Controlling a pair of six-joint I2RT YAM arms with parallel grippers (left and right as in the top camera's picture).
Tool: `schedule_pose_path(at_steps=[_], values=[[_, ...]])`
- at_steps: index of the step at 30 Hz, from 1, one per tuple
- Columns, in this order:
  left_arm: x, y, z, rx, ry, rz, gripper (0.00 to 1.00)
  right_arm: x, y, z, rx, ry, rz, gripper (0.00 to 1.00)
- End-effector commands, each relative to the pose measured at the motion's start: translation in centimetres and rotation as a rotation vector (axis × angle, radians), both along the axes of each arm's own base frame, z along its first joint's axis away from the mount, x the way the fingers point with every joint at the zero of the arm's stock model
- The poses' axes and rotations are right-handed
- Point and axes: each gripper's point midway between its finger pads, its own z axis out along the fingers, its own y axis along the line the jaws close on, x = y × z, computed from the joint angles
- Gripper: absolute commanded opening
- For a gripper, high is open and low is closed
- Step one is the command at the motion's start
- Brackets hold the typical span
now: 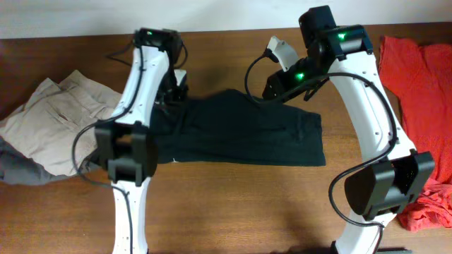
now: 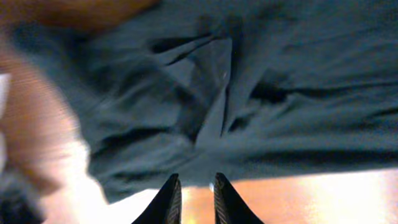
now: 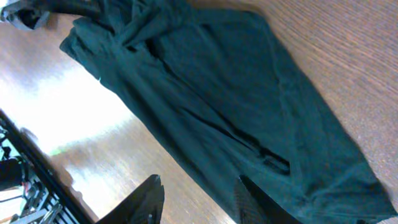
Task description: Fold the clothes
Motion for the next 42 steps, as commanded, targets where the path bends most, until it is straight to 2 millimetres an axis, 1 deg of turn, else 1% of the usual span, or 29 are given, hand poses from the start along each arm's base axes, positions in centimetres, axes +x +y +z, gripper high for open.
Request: schedule_pose_path(at_steps=[1,3,4,5,6,7,8,9,11,12,13,14,16,17,19,20,25,28,33,35,39,42], values=[[-0.5,1.2,9.9,0.014,-0.251,0.014,0.16,0.1,-0.8,0.3,-0.038,-0.016,-0.020,0.42],[-1.4,2.0,14.1,0.049,-0.367,0.039,0.16,-0.2,-1.1,0.2,-0.047,-0.001,-0.026,0.42],[-1.9,2.5,15.8,0.071,-0.415,0.049,0.16,-0.3,-1.1,0.2,-0.048,0.005,-0.028,0.42],[-2.8,2.9,17.8,0.099,-0.474,0.057,0.17,-0.4,-1.2,0.1,-0.048,0.008,-0.029,0.42],[-3.8,3.2,19.3,0.119,-0.518,0.060,0.18,-0.4,-1.2,0.1,-0.048,0.009,-0.030,0.42],[-4.3,3.2,19.8,0.128,-0.534,0.055,0.19,-0.4,-1.2,0.1,-0.048,0.008,-0.030,0.42],[-4.7,3.0,19.7,0.133,-0.544,0.047,0.21,-0.4,-1.2,0.1,-0.048,0.008,-0.030,0.42],[-4.8,2.8,19.2,0.130,-0.548,0.039,0.22,-0.4,-1.2,0.1,-0.048,0.008,-0.030,0.42],[-4.5,2.3,16.7,0.125,-0.534,0.029,0.24,-0.4,-1.2,0.1,-0.049,0.008,-0.030,0.42],[-4.0,1.9,14.0,0.119,-0.522,0.026,0.29,-0.4,-1.2,0.1,-0.048,0.008,-0.030,0.42],[-3.4,1.4,12.0,0.100,-0.519,0.020,0.33,-0.3,-1.2,0.1,-0.048,0.007,-0.030,0.42],[-2.8,0.6,10.4,0.059,-0.522,0.000,0.35,-0.3,-1.2,0.2,-0.048,0.005,-0.030,0.42],[-1.1,-1.5,7.3,-0.045,-0.554,-0.074,0.47,-0.2,-1.2,0.2,-0.046,-0.001,-0.030,0.42],[-0.4,-2.2,6.3,-0.083,-0.571,-0.099,0.50,-0.1,-1.2,0.2,-0.046,-0.003,-0.031,0.43],[1.0,-3.6,4.3,-0.168,-0.601,-0.127,0.51,-0.1,-1.2,0.2,-0.046,-0.002,-0.031,0.43],[1.4,-3.8,3.5,-0.189,-0.599,-0.135,0.51,-0.1,-1.2,0.2,-0.045,0.000,-0.035,0.43],[2.6,-3.8,-0.9,-0.268,-0.531,-0.144,0.51,-0.1,-1.2,0.2,-0.045,0.001,-0.037,0.42],[3.1,-3.4,-3.5,-0.271,-0.495,-0.133,0.51,-0.1,-1.2,0.2,-0.045,0.001,-0.037,0.42],[3.3,-3.2,-6.4,-0.264,-0.452,-0.136,0.51,-0.1,-1.1,0.2,-0.044,-0.002,-0.037,0.42],[3.4,-3.3,-7.1,-0.262,-0.448,-0.147,0.51,0.0,-1.1,0.2,-0.044,-0.003,-0.037,0.43],[3.5,-3.3,-7.4,-0.261,-0.446,-0.147,0.50,0.0,-1.1,0.2,-0.044,-0.002,-0.037,0.43],[3.4,-3.3,-7.4,-0.261,-0.445,-0.147,0.35,0.0,-1.2,0.2,-0.044,0.001,-0.044,0.42]])
